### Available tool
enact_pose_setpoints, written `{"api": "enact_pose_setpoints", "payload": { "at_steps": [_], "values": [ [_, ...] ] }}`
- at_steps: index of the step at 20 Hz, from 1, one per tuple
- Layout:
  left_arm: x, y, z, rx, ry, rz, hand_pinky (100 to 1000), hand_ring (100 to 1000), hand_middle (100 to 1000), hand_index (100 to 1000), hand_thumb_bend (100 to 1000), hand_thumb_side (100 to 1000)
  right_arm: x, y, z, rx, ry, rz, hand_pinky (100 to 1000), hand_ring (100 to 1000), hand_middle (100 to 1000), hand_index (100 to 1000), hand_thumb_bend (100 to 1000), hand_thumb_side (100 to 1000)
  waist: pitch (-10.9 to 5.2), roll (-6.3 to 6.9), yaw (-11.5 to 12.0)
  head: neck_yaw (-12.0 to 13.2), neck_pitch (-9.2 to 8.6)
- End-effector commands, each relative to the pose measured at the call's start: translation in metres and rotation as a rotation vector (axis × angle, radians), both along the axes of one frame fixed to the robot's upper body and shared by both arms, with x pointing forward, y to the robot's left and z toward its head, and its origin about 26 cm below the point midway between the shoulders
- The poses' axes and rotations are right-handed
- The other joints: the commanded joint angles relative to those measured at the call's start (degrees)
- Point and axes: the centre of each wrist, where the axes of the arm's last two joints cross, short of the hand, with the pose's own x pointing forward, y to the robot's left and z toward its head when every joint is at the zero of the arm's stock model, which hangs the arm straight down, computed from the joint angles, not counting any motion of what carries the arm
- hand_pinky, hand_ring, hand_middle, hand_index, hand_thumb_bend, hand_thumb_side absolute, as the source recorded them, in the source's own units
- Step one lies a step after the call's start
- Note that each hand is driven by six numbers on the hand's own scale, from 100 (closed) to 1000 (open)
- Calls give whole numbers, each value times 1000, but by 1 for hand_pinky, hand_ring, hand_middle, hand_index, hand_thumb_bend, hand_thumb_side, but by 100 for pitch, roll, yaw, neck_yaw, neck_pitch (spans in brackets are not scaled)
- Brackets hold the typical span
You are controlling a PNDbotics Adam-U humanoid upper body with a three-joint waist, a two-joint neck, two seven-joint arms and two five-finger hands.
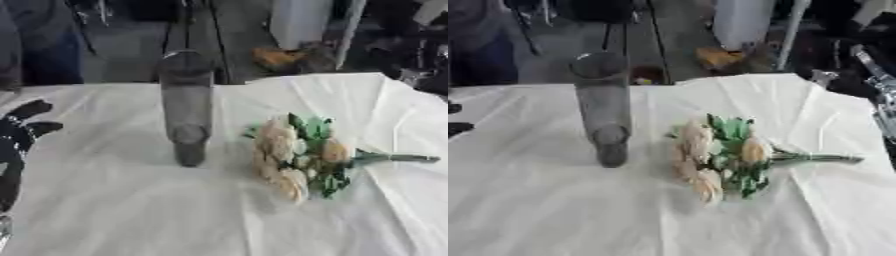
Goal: Arrange flowers into the vase.
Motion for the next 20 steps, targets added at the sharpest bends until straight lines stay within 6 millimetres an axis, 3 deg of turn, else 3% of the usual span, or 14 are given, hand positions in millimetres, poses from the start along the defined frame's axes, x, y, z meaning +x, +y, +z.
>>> {"api": "enact_pose_setpoints", "payload": {
  "at_steps": [1, 14, 15, 17, 20],
  "values": [
    [1, 7, 9, 25, -24, 5, 870, 701, 798, 868, 1000, 930, -1, -7, 13, -12, -24, -9, 742, 633, 610, 792, 729, 507, -68, 8, -10, 15, 33],
    [0, 7, 8, 24, -20, 5, 870, 700, 798, 869, 1000, 931, -3, -11, 10, -62, 0, -12, 746, 639, 615, 795, 768, 468, -62, 4, -13, -7, 79],
    [0, 7, 8, 25, -20, 5, 871, 700, 798, 869, 1000, 932, -3, -12, 9, -69, 8, -14, 760, 676, 664, 833, 824, 381, -56, 0, -9, -12, 73],
    [0, 7, 8, 27, -17, 3, 871, 699, 798, 869, 1000, 932, -7, -16, -4, -115, 89, -16, 765, 690, 679, 845, 813, 286, -56, -10, 15, -35, 71],
    [0, 8, 6, 27, -13, 7, 871, 699, 798, 869, 1000, 932, -7, -19, -13, -184, 171, 0, 771, 705, 691, 853, 805, 296, -57, -9, 6, -44, 90]
  ]
}}
